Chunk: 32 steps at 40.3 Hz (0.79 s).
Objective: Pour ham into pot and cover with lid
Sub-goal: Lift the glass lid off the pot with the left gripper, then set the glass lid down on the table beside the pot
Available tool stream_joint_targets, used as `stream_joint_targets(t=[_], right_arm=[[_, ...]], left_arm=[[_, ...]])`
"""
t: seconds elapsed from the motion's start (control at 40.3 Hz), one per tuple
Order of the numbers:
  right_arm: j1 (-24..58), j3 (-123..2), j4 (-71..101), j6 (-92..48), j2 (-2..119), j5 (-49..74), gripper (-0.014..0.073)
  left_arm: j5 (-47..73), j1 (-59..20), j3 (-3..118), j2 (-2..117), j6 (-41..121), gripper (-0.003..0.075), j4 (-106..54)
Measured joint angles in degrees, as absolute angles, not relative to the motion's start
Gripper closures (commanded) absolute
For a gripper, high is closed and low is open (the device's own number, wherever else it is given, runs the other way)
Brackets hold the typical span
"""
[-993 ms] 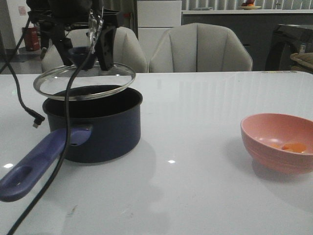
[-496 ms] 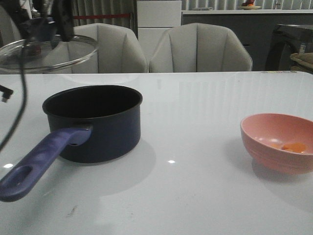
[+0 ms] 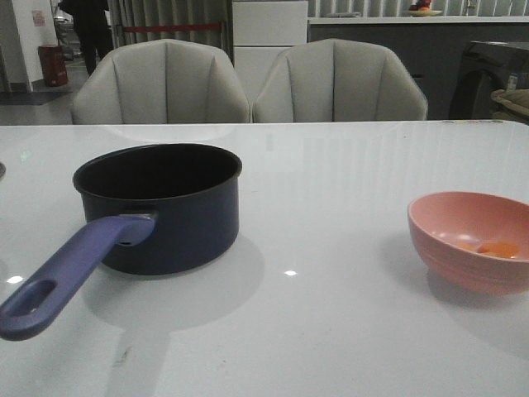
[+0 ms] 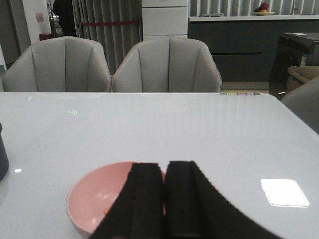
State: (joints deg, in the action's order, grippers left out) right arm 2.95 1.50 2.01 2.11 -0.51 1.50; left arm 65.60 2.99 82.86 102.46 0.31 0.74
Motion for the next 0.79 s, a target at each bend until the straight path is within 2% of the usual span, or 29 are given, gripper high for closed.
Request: stream_joint_targets(t=[0.323,0.546,0.62,0.794], right_arm=[[3.0,1.5,2.0,2.1,-0.5,1.5,0.0435],[3.0,1.5,2.0,2.1,-0.5,1.5,0.0435],[3.0,1.5,2.0,2.1,-0.5,1.5,0.0435],[3.0,1.5,2.0,2.1,-0.5,1.5,0.0435]], left_arm=[[51.6,3.0,73.4,102.5,0.9,0.0426,0.0],[48.9,3.0,72.8,104.3,2.4,0.0422,-1.5],[48.9,3.0,72.8,105.9,3.2,0.0391,-2.5],[48.9,3.0,72.6,107.8,4.0,0.0251,-3.8]])
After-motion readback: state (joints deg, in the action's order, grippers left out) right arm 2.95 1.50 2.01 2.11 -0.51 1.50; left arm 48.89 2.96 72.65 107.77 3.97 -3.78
